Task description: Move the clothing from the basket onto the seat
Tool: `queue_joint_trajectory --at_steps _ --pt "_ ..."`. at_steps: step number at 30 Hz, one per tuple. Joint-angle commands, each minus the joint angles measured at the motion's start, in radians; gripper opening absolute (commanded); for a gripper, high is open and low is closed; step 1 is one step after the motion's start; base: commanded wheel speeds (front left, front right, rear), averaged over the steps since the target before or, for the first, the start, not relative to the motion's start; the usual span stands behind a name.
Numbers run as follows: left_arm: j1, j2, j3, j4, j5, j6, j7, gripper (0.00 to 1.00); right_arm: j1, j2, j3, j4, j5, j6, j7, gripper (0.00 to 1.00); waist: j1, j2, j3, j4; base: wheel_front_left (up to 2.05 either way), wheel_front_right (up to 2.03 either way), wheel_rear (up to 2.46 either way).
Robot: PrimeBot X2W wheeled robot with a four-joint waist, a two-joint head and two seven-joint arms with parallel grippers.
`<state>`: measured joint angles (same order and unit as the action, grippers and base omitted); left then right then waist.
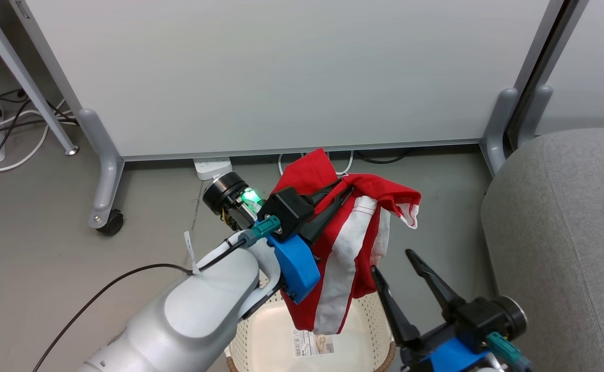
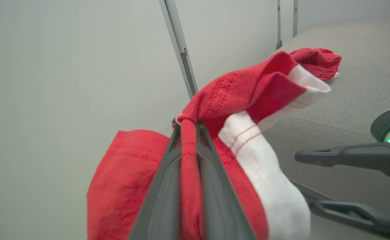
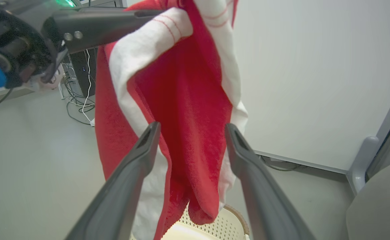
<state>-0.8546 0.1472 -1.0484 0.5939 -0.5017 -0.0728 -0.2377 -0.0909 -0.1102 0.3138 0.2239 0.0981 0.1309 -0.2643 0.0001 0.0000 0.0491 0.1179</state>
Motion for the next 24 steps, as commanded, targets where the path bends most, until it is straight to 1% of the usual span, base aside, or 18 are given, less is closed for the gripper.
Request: queue_joint_trajectory --at_steps 1,7,13,19,24 --pt "-0.003 0.0 -0.003 -0.002 -0.006 0.005 -0.004 0.0 -0.029 -0.008 0.026 0.014 0.008 0.0 0.0 1.0 -0.0001 0.0 0.003 0.003 0.0 0.0 0.0" --pt "-0.011 -0.011 -0.007 0.003 -0.006 0.002 -0.01 0.0 -0.115 -0.012 0.129 0.077 0.02 0.0 0.0 1.0 -0.0001 0.0 0.012 0.013 0.0 0.0 0.0" --pt "-0.029 -0.02 -0.01 0.009 -0.004 -0.004 -0.013 0.0 -0.203 -0.008 0.202 0.143 0.029 0.0 0.0 1.0 -0.0001 0.0 0.027 0.024 0.0 0.0 0.0" --pt "-0.039 -0.028 -0.013 0.018 -0.004 -0.007 -0.018 0.0 -0.265 0.011 0.238 0.188 0.043 0.0 0.0 1.0 -0.0001 0.0 0.036 0.03 0.0 0.0 0.0" --pt "-0.046 -0.034 -0.013 0.023 -0.002 -0.007 -0.022 0.0 -0.296 0.023 0.246 0.224 0.043 0.0 0.0 1.0 -0.0001 0.0 0.046 0.03 0.0 0.0 0.0"
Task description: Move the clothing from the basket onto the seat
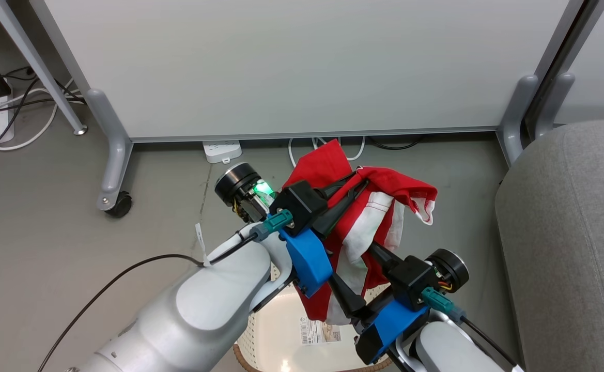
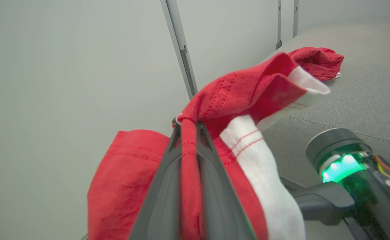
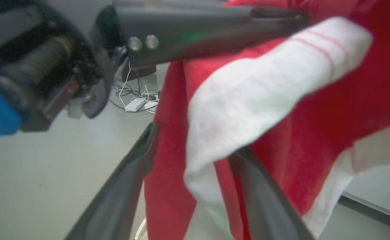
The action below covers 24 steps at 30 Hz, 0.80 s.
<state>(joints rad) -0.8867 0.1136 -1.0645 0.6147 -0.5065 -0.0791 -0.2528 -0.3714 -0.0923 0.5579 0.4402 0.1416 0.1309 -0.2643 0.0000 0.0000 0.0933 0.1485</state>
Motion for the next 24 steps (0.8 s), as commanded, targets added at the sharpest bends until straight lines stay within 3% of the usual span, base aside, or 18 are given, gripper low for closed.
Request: queue_joint_trajectory --at_steps 1,4,5,6,7,24 --pt "-0.015 -0.001 0.003 0.003 0.003 -0.001 -0.006 0.0 -0.021 0.007 0.001 0.017 -0.002 0.0 0.0 1.0 0.0 0.0 0.005 0.0 0.0 0.0 0.0" --pt "-0.018 -0.003 0.003 0.005 0.005 -0.001 -0.007 0.0 -0.04 0.012 -0.004 0.041 -0.001 0.0 0.0 1.0 0.0 0.0 0.011 0.0 0.0 0.0 0.0" --pt "-0.02 -0.004 0.003 0.006 0.005 -0.002 -0.007 0.0 -0.047 0.015 -0.005 0.046 0.0 0.0 0.0 0.58 0.0 0.0 0.012 0.0 0.0 0.0 0.0" --pt "-0.021 -0.004 0.003 0.007 0.005 -0.002 -0.008 0.0 -0.052 0.017 -0.006 0.05 0.001 0.0 0.0 0.05 0.0 0.0 0.014 0.0 0.0 0.0 0.0" --pt "-0.021 -0.005 0.003 0.008 0.005 -0.003 -0.009 0.0 -0.052 0.019 -0.007 0.054 0.002 0.0 0.0 0.0 0.0 0.0 0.015 0.0 0.0 0.0 0.0" --pt "-0.027 -0.01 0.005 0.015 0.005 -0.005 -0.014 0.0 -0.057 0.027 -0.011 0.062 0.005 0.0 0.0 0.0 0.0 0.0 0.02 -0.005 0.0 0.0 0.0"
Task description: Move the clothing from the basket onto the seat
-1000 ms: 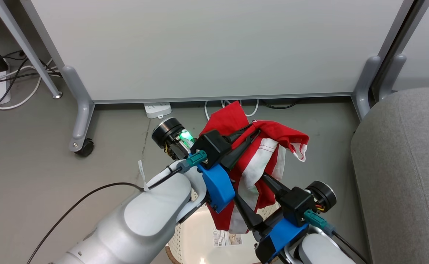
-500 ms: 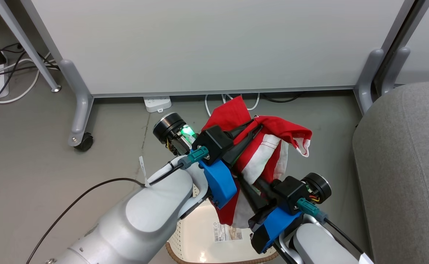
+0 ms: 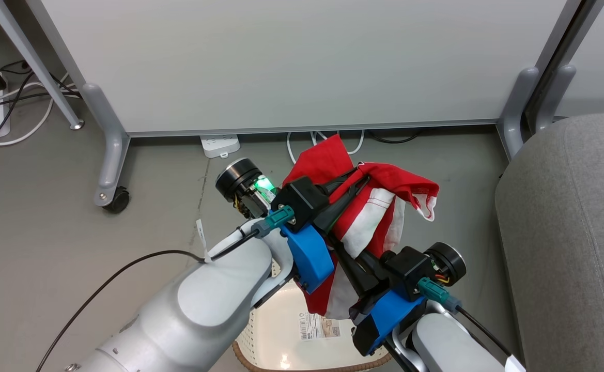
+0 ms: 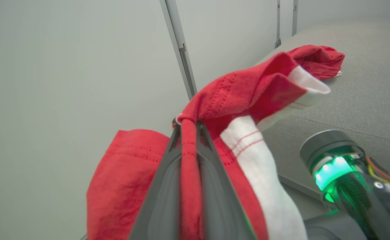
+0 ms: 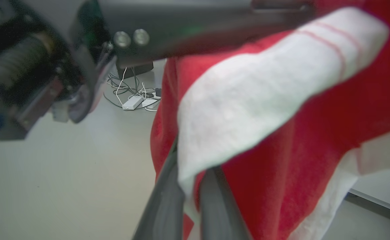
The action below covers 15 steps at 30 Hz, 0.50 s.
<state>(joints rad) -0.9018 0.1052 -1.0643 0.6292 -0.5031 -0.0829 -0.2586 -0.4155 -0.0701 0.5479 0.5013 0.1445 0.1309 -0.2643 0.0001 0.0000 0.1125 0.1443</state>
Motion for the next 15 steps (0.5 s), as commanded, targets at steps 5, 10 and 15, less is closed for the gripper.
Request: queue_joint_trajectory --at_steps 5,10,15 --pt "-0.015 -0.002 0.007 -0.002 0.003 -0.002 -0.009 0.0 -0.013 0.002 -0.004 -0.001 0.002 0.0 0.0 0.0 -0.0001 0.0 0.003 0.0 0.0 0.0 0.0" --pt "-0.009 -0.003 0.011 -0.001 0.002 0.005 -0.007 1.0 -0.006 -0.003 -0.003 -0.003 0.002 0.0 0.0 0.0 -0.0001 0.0 0.001 0.0 0.0 0.0 0.0" --pt "-0.004 -0.004 0.013 -0.005 0.006 0.008 -0.008 1.0 0.003 -0.007 -0.007 -0.006 0.005 0.0 0.0 0.0 -0.0001 0.0 0.0 0.001 0.0 0.0 0.0"
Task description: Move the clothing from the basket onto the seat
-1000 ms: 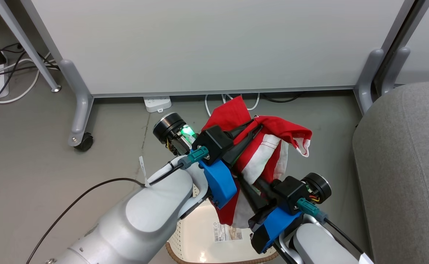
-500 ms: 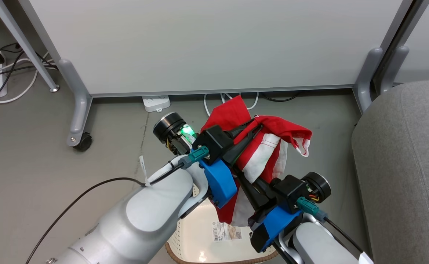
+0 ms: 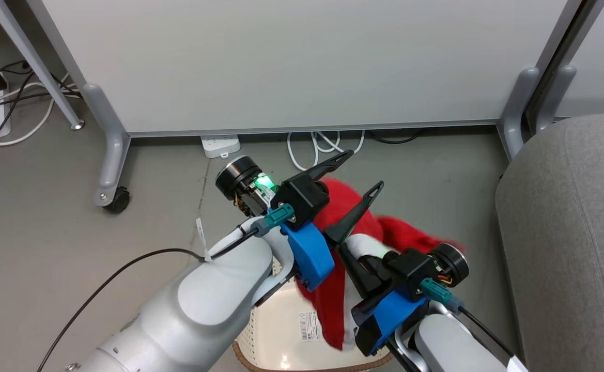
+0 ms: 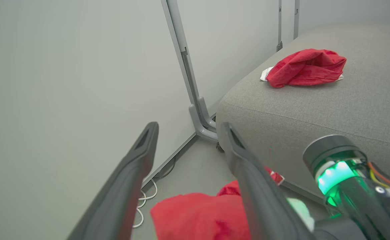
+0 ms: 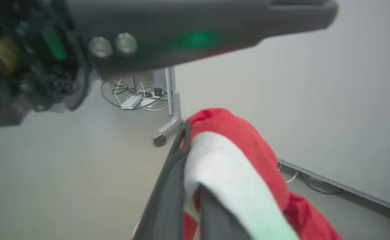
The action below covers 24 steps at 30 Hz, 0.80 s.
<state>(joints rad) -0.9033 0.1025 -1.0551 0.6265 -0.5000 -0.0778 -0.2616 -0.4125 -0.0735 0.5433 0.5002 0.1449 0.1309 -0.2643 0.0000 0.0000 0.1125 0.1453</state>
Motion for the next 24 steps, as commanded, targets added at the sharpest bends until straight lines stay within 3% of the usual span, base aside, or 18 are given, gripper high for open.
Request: queue_joint_trajectory --at_steps 1,14,24 --pt "-0.002 -0.001 0.004 -0.003 0.004 0.003 -0.005 1.0 0.003 -0.005 -0.003 -0.006 0.005 0.0 0.0 0.0 0.0 0.0 0.0 0.0 0.0 0.0 0.0" --pt "0.009 0.007 0.011 -0.008 0.013 0.005 -0.005 1.0 0.019 -0.017 -0.036 -0.019 -0.002 0.0 0.0 0.0 0.0 0.0 0.019 -0.026 0.0 0.0 0.0" --pt "0.02 0.013 0.016 -0.014 0.019 0.002 -0.005 1.0 0.008 -0.027 -0.121 -0.039 -0.014 0.0 0.0 0.0 0.0 0.0 0.05 -0.082 0.0 0.0 0.0"
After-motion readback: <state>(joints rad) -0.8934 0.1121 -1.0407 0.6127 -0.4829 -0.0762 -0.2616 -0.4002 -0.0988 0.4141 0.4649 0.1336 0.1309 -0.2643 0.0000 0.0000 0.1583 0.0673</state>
